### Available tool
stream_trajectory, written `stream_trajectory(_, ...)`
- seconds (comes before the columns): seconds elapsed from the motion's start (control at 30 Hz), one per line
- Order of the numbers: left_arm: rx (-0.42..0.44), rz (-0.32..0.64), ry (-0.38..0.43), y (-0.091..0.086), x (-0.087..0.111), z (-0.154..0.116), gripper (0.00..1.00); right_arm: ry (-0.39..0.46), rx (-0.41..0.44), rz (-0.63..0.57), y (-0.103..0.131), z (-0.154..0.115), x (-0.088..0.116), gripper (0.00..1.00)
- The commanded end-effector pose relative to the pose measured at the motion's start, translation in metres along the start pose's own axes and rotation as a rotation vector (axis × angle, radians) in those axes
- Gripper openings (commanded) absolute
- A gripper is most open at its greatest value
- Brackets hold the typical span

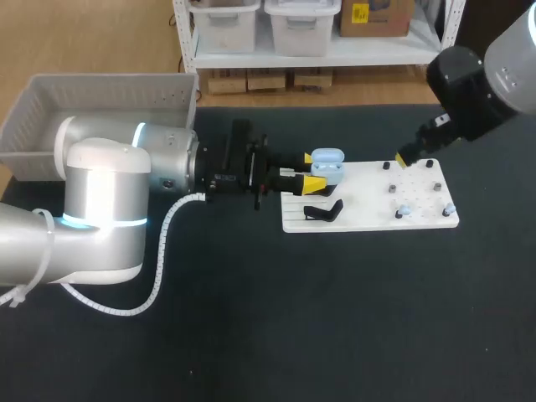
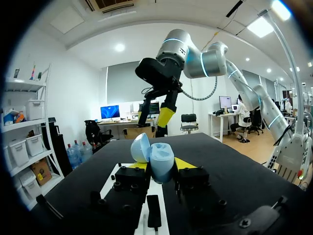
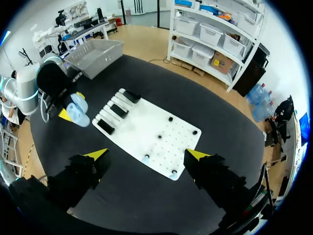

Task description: Pick up each earbud case from the left stands, insert the matching earbuds, close the lid, and place the case in the box.

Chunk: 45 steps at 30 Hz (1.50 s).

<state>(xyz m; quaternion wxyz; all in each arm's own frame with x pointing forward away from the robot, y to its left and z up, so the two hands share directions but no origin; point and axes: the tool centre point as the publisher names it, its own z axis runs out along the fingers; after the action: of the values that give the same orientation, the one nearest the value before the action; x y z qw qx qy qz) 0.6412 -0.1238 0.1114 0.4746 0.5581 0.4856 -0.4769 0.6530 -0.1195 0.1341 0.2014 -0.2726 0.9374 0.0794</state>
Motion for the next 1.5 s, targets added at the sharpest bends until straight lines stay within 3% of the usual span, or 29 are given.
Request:
stream_trajectory(0.03,-0.007,0.0,-0.007,-0.003,0.001,-0.001,0.0,0.044,0.04,0.001,-0.006,0.004,0.008,1.0)
stream_trajectory(0.43,-0.008,-0.002,-0.009,-0.003,0.001,-0.001,0.0,0.189,0.086,0.015,-0.029,0.025,0.055,1.0)
stream_trajectory(0.87,-0.008,-0.002,-0.009,-0.003,0.001,-0.001,0.0,0.271,0.104,-0.024,-0.037,0.047,0.072,1.0)
stream_trajectory(0.9,-0.008,-0.002,-0.009,-0.003,0.001,-0.001,0.0,0.284,0.115,-0.03,-0.038,0.049,0.073,0.95)
stream_trajectory(1.13,-0.008,-0.002,-0.009,-0.003,0.001,-0.001,0.0,0.301,0.135,0.002,-0.039,0.062,0.077,0.85)
stream_trajectory(1.37,-0.008,-0.002,-0.009,-0.003,0.001,-0.001,0.0,0.316,0.184,0.042,-0.041,0.07,0.079,0.6)
stream_trajectory(1.5,-0.008,-0.002,-0.009,-0.003,0.001,-0.001,0.0,0.327,0.193,0.055,-0.042,0.075,0.082,0.51)
